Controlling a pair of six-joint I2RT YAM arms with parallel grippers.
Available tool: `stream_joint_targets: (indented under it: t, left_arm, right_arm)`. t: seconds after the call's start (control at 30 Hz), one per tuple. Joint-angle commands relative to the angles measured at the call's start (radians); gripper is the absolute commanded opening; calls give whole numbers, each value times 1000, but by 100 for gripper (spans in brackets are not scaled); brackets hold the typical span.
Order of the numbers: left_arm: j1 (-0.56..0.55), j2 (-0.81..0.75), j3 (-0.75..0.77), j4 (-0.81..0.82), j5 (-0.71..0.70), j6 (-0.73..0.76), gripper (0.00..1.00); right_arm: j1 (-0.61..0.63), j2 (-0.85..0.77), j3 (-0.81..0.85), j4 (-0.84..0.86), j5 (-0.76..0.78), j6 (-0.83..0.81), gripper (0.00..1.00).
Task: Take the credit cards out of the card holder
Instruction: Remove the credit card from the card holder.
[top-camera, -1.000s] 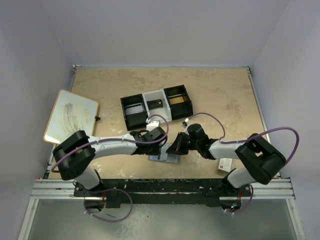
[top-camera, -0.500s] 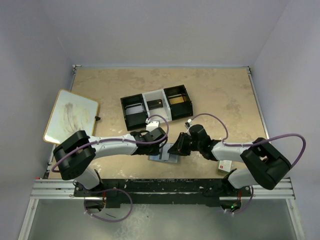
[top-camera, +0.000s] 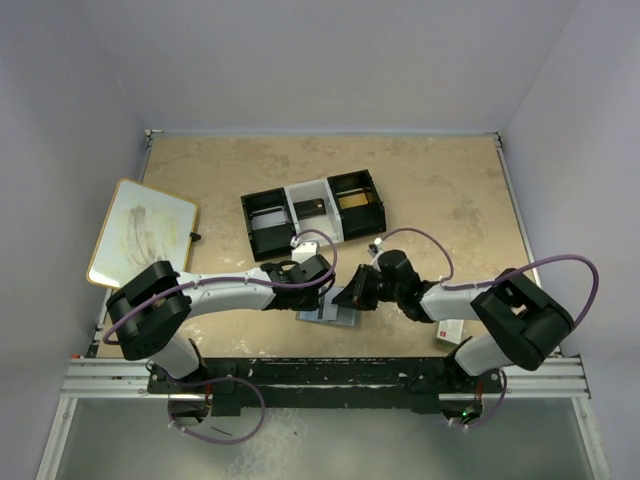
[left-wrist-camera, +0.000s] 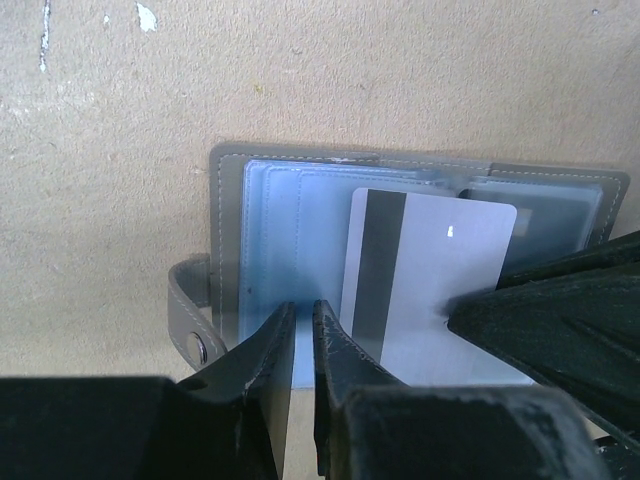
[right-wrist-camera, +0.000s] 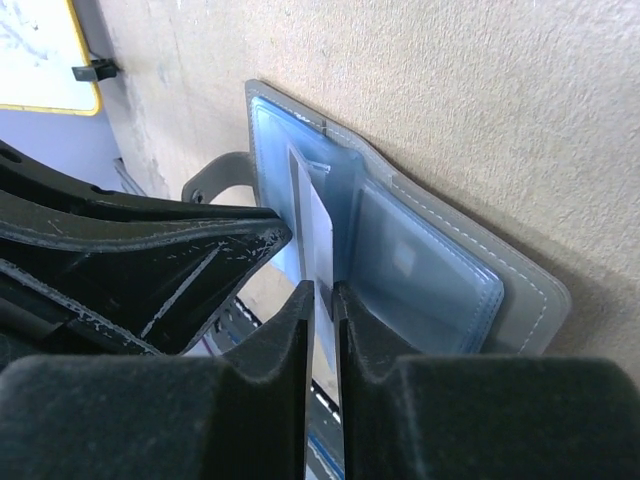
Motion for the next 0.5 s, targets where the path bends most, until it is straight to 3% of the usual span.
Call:
stream_joint_targets:
  t: [0.0, 0.13, 0.23, 0.47]
  left_arm:
    - [-2, -12, -10, -54, -52, -15, 10]
    - [-2, -38, -19, -51, -66, -22, 10]
    - [-2, -31, -9, -45, -47, -18, 10]
    - [-3, -41, 18, -49, -42, -14, 12]
  right_arm:
    - [-5, -25, -14, 32, -8, 26, 12]
    - [-5, -124, -17, -94, 87, -7, 4]
    - [-5, -173, -28, -212, 186, -5, 4]
    - [-8, -114, -41, -95, 84, -18, 4]
